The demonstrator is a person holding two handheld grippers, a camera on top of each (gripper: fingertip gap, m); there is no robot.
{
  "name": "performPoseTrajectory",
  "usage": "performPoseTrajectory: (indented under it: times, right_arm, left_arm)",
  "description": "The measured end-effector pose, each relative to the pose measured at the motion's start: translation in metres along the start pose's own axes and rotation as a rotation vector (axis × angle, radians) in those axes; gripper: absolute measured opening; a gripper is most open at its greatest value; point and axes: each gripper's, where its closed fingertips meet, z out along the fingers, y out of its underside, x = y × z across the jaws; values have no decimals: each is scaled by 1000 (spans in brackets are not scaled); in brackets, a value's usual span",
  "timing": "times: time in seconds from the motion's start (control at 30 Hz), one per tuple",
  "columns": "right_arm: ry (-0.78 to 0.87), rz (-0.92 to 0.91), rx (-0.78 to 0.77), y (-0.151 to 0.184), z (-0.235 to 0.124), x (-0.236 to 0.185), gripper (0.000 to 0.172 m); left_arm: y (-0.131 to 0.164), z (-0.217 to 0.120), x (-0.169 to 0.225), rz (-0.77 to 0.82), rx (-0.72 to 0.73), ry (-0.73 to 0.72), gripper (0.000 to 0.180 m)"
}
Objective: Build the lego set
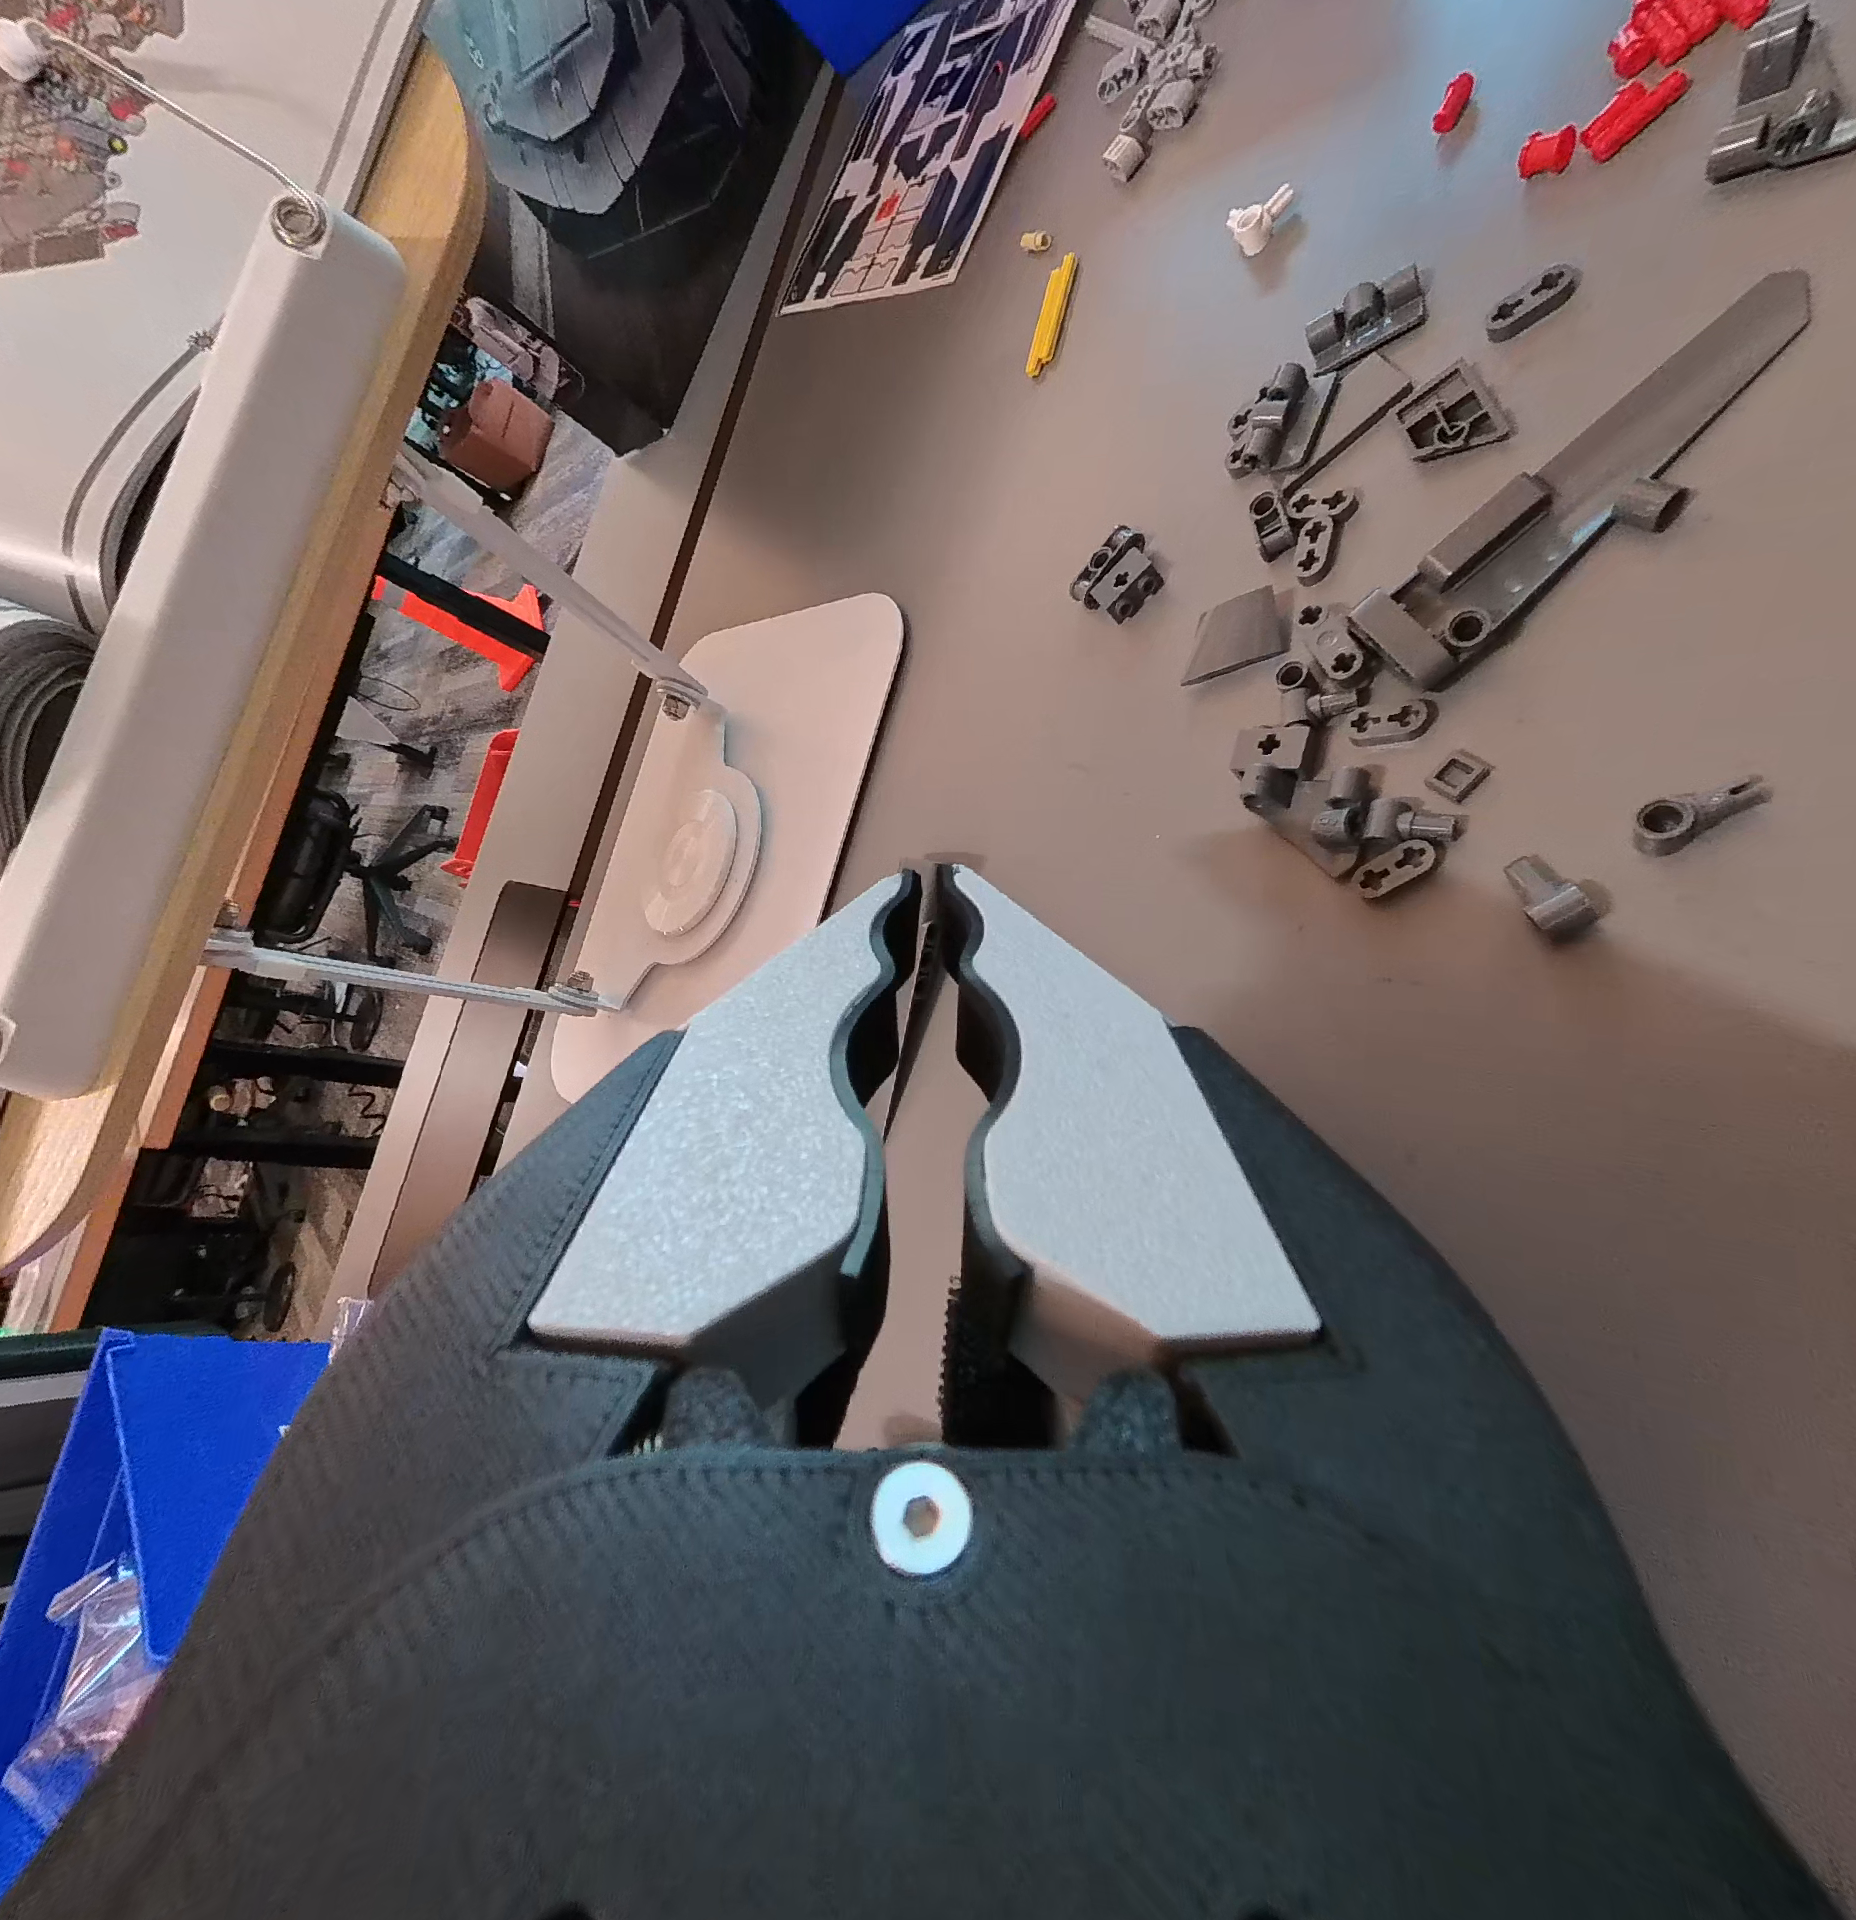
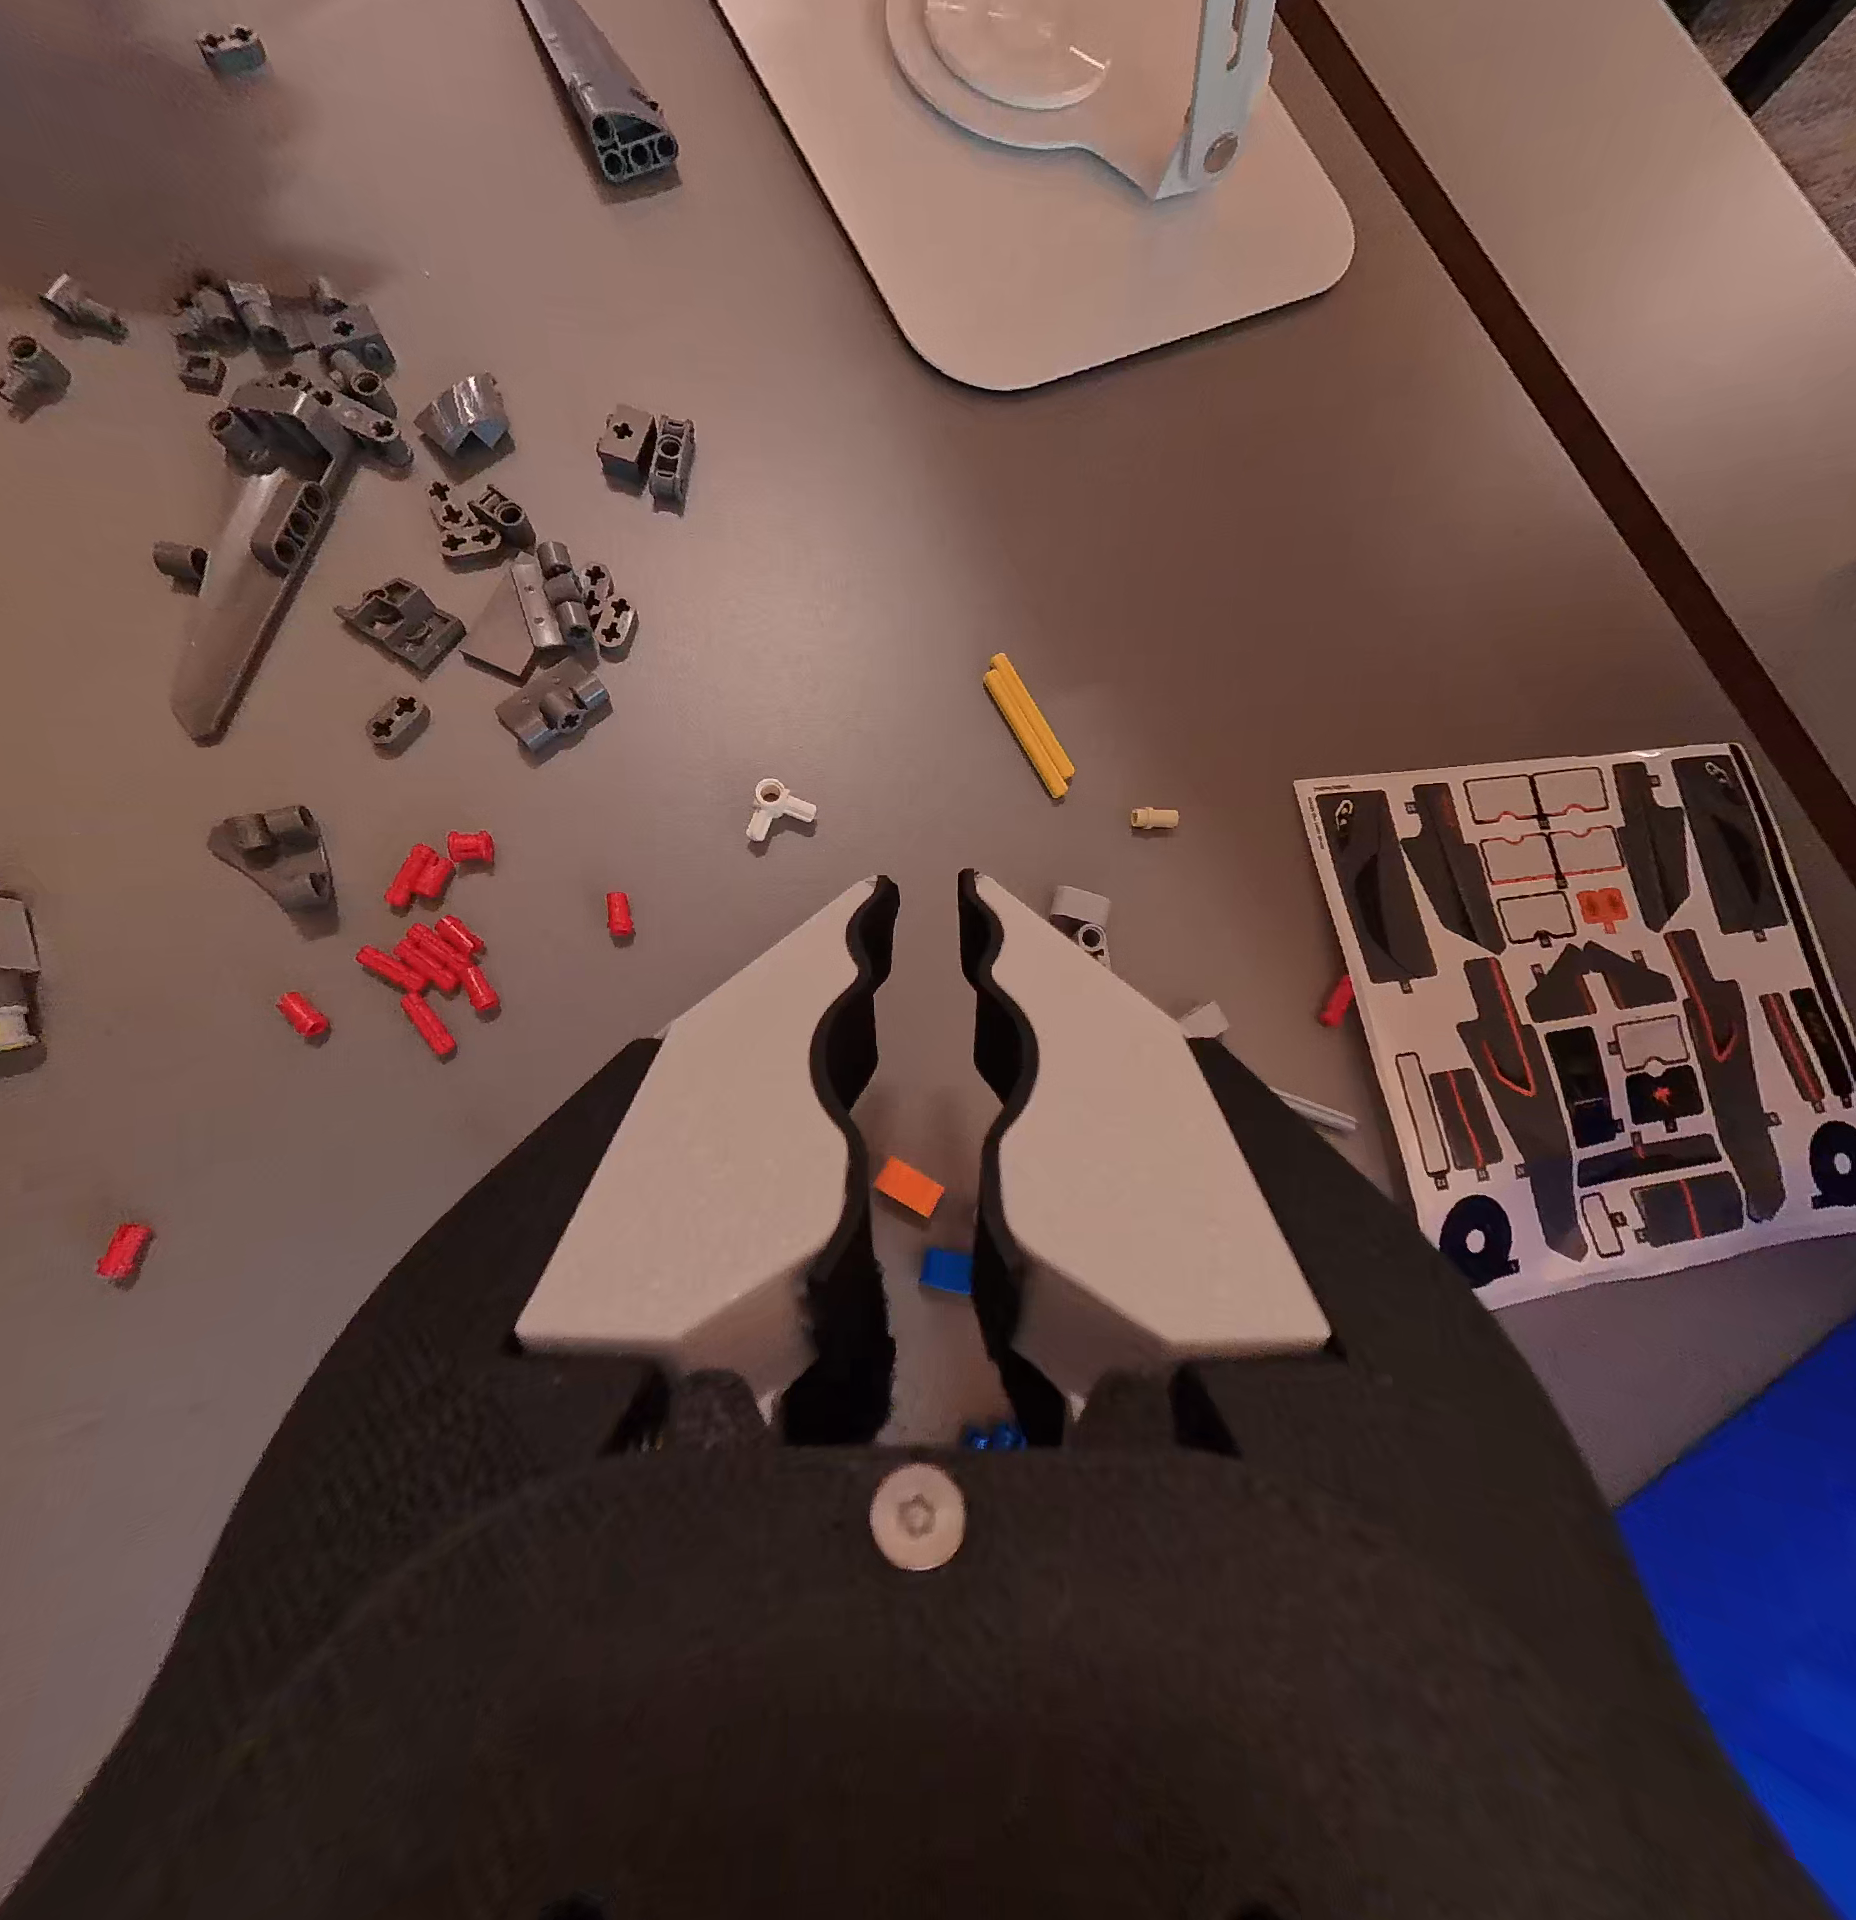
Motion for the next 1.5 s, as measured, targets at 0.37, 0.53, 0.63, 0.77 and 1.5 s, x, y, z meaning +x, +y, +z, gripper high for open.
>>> performPoseTrajectory:
  times: [0.37,0.53,0.63,0.77,1.5]
  right_arm:
    - [10,5,0,3,1,3,8]
    - [6,6,-2,4,2,3,8]
    - [6,4,-2,4,3,2,8]
    - [2,5,-8,6,5,2,8]
    - [55,-15,-20,12,15,10,5]
  left_arm:
    - [0,1,5,8,-4,20,0]
    - [0,1,10,23,-7,38,0]
    - [-1,0,12,29,-5,47,0]
    - [-1,1,16,40,-5,64,0]
    - [-5,-5,22,67,26,70,0]
